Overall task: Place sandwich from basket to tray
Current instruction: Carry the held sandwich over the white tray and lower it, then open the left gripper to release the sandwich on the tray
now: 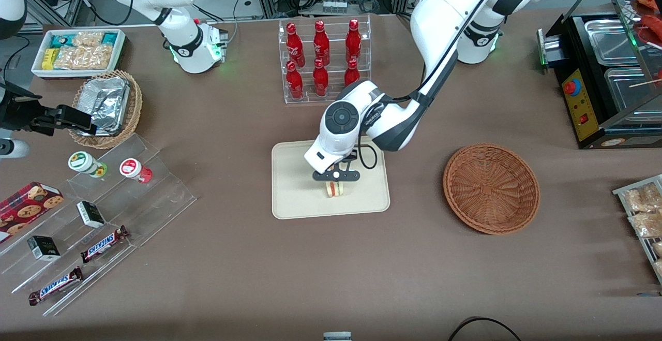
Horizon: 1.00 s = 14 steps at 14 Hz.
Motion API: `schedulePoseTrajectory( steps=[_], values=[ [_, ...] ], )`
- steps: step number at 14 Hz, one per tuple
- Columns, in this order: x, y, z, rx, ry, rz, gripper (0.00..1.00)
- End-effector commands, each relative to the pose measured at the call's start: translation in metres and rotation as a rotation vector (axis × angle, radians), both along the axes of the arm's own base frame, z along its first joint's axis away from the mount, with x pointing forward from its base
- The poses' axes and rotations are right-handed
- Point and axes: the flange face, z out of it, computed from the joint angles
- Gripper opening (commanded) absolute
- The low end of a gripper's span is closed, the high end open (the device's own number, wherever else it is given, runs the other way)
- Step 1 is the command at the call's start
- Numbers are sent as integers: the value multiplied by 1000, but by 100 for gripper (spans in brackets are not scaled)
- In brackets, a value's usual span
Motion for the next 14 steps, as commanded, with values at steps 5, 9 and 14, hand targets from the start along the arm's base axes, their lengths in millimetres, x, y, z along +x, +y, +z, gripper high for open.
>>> schedulePoseTrajectory(
  steps=[5,9,14],
  values=[
    [-11,-17,-14,9,6,-26,0],
    [-12,-16,-20,14,13,-27,11],
    [-8,-15,-6,5,0,-14,100]
  ],
)
